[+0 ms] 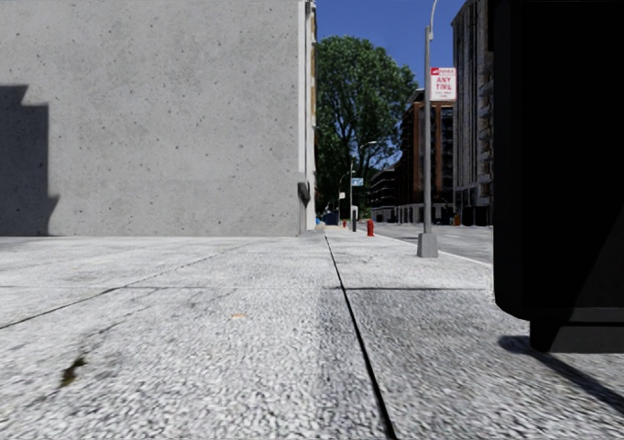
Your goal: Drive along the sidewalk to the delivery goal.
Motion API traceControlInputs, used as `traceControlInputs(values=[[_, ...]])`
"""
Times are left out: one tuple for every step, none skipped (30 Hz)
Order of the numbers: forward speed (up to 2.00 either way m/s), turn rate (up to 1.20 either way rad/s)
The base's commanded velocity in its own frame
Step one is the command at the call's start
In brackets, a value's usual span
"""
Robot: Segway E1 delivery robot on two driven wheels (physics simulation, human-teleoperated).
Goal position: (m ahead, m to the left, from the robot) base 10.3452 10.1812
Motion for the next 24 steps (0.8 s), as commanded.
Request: traceControlInputs(values=[[2.00, -0.37], [2.00, -0.37], [2.00, -0.37], [2.00, -0.37], [2.00, 0.00], [2.00, 0.00], [2.00, 0.00], [2.00, 0.00], [2.00, 0.00], [2.00, 0.00], [2.00, 0.00], [2.00, 0.00], [2.00, 0.00], [2.00, 0.00], [2.00, 0.00], [2.00, 0.00], [2.00, 0.00], [2.00, 0.00], [2.00, 0.00], [2.00, 0.00], [2.00, 0.00], [2.00, 0.00], [2.00, 0.00], [2.00, 0.00]])
